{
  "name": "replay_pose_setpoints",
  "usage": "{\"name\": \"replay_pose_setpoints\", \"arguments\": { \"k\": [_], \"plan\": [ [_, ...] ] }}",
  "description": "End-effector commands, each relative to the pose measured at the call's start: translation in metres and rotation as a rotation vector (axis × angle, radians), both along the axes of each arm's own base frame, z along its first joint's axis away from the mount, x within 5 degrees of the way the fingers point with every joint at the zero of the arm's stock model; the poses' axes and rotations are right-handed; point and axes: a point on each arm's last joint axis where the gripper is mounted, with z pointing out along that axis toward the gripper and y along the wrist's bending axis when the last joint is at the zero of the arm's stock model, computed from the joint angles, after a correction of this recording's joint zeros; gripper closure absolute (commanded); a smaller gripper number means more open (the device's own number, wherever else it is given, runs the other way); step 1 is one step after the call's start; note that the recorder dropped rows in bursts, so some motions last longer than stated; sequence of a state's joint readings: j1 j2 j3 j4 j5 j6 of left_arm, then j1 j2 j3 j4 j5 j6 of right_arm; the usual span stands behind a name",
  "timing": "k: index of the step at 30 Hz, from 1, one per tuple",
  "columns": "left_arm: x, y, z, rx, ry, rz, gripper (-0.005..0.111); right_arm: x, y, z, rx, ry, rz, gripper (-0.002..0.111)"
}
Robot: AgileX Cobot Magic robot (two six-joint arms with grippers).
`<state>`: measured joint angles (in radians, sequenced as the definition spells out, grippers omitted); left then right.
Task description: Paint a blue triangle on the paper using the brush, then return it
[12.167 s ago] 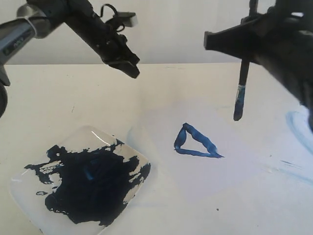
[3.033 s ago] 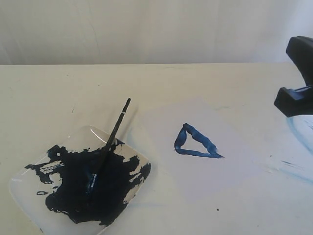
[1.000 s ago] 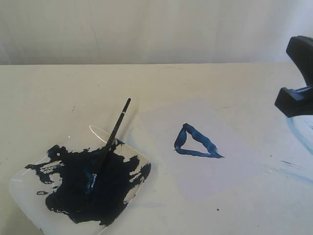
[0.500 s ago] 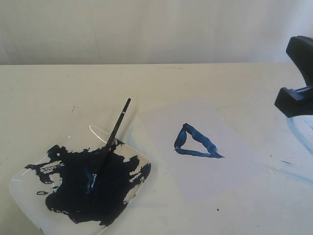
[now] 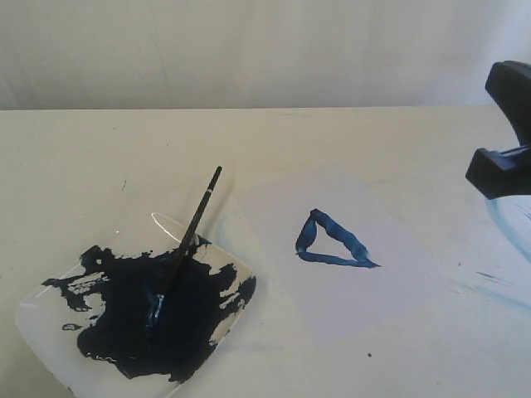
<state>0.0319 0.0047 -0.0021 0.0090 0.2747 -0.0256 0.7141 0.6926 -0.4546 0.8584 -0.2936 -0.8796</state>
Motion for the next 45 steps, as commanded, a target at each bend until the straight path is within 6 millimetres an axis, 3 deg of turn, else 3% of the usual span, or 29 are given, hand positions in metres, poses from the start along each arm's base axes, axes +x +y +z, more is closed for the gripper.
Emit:
{"name": "replay_pose_setpoints", "arguments": {
  "k": [1, 8, 13, 20, 24, 36, 42, 45],
  "plan": [
    [0.0, 0.0, 0.0, 0.001, -0.007, 0.004, 0.107, 0.0, -0.002, -0.001, -0.001, 0.0, -0.008, 0.108],
    [0.0, 0.0, 0.0, 0.001, -0.007, 0.004, 0.107, -0.004, -0.005, 0.0, 0.005, -0.017, -0.011, 0.108],
    [0.0, 0.0, 0.0, 0.001, -0.007, 0.004, 0.107, -0.035, -0.034, 0.004, 0.102, -0.131, -0.027, 0.108],
    [0.0, 0.0, 0.0, 0.001, -0.007, 0.004, 0.107, -0.097, -0.082, 0.005, 0.479, -0.291, -0.026, 0.108],
    [0.0, 0.0, 0.0, 0.003, -0.007, 0.004, 0.107, -0.098, -0.085, -0.004, 0.548, -0.268, -0.101, 0.108],
    [0.001, 0.0, 0.001, 0.001, -0.023, 0.005, 0.107, -0.083, -0.078, -0.039, 0.424, -0.182, -0.177, 0.108],
    [0.001, 0.0, 0.001, 0.001, -0.023, 0.005, 0.107, -0.074, -0.061, -0.09, -0.05, -0.1, -0.109, 0.108],
    [0.001, 0.0, 0.001, 0.001, -0.023, 0.005, 0.107, -0.072, -0.06, -0.117, -0.105, 0.052, -0.103, 0.108]
  ]
}}
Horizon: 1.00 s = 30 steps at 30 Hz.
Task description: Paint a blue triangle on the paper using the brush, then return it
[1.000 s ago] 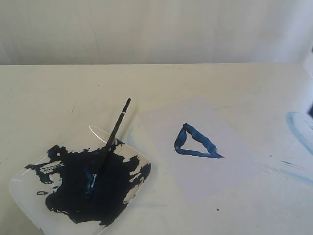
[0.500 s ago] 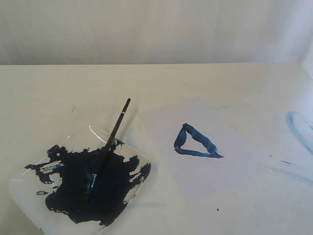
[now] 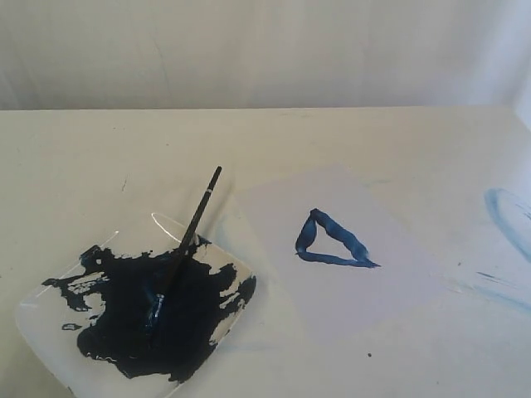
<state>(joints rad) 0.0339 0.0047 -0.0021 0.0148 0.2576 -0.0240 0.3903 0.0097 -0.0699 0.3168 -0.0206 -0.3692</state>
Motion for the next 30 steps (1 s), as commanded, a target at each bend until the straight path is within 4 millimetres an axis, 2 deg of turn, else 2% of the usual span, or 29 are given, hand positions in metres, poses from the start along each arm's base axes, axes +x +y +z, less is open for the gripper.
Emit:
{"name": "replay_pose_setpoints", "arguments": {
  "k": [1, 6, 22, 30],
  "plan": [
    [0.0, 0.0, 0.0, -0.007, -0.006, 0.002, 0.107, 0.004, 0.002, -0.039, -0.132, 0.202, 0.001, 0.108],
    [0.0, 0.0, 0.0, -0.007, -0.006, 0.002, 0.107, 0.002, -0.001, -0.056, -0.231, 0.368, -0.018, 0.108],
    [0.0, 0.0, 0.0, -0.007, -0.006, 0.002, 0.107, 0.005, -0.014, -0.056, -0.197, 0.395, -0.256, 0.108],
    [0.0, 0.0, 0.0, -0.007, -0.006, 0.002, 0.107, 0.005, -0.013, -0.056, -0.169, 0.397, -0.26, 0.108]
  ]
}}
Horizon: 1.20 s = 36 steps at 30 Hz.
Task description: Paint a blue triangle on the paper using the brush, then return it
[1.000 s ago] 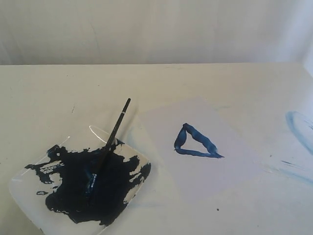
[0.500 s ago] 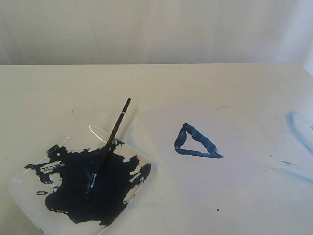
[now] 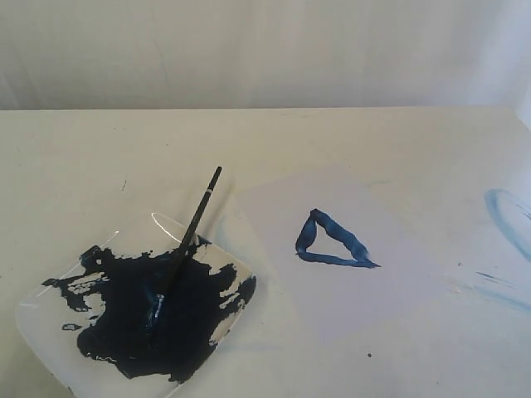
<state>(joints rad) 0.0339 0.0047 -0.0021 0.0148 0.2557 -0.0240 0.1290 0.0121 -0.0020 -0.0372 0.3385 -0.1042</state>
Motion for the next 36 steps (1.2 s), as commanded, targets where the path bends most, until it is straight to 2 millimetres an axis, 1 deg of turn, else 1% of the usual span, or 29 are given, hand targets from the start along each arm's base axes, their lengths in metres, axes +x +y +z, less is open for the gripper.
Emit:
{"name": "replay_pose_setpoints", "arguments": {
  "k": [1, 5, 36],
  "plan": [
    [-0.0001, -0.0001, -0.0003, -0.007, -0.004, 0.002, 0.107, 0.0001, 0.0012, 0.0, 0.047, 0.0, -0.001, 0.108],
    [-0.0001, -0.0001, -0.0003, -0.007, -0.004, 0.002, 0.107, -0.0002, 0.0036, 0.0002, 0.08, 0.003, 0.017, 0.108],
    [-0.0001, -0.0001, -0.0003, -0.007, -0.004, 0.002, 0.107, -0.0002, 0.0037, 0.0002, 0.081, 0.003, 0.018, 0.108]
  ]
}}
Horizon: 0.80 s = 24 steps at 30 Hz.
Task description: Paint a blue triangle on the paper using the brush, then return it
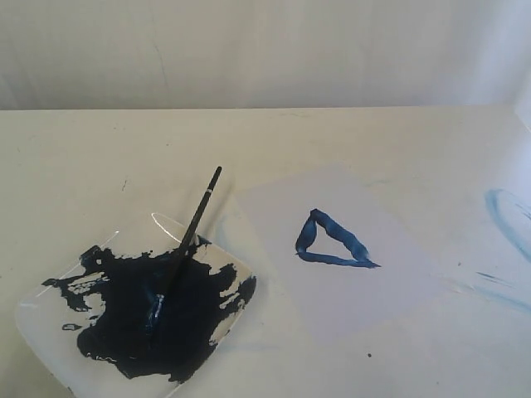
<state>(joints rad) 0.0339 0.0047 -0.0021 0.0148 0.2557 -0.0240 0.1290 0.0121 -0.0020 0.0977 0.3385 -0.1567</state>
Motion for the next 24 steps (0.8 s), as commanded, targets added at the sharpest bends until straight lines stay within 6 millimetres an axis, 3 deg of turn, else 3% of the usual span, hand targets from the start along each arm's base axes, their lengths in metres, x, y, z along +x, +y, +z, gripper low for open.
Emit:
{"name": "replay_pose_setpoints", "arguments": {
  "k": [1, 24],
  "plan": [
    [-0.0001, -0.0001, -0.0003, -0.007, -0.004, 0.002, 0.107, 0.0004, -0.0004, 0.0001, -0.002, -0.007, -0.006, 0.108],
    [-0.0002, -0.0015, -0.0003, -0.005, -0.004, -0.025, 0.107, 0.0004, -0.0004, 0.0001, -0.002, -0.007, -0.006, 0.108]
  ]
}}
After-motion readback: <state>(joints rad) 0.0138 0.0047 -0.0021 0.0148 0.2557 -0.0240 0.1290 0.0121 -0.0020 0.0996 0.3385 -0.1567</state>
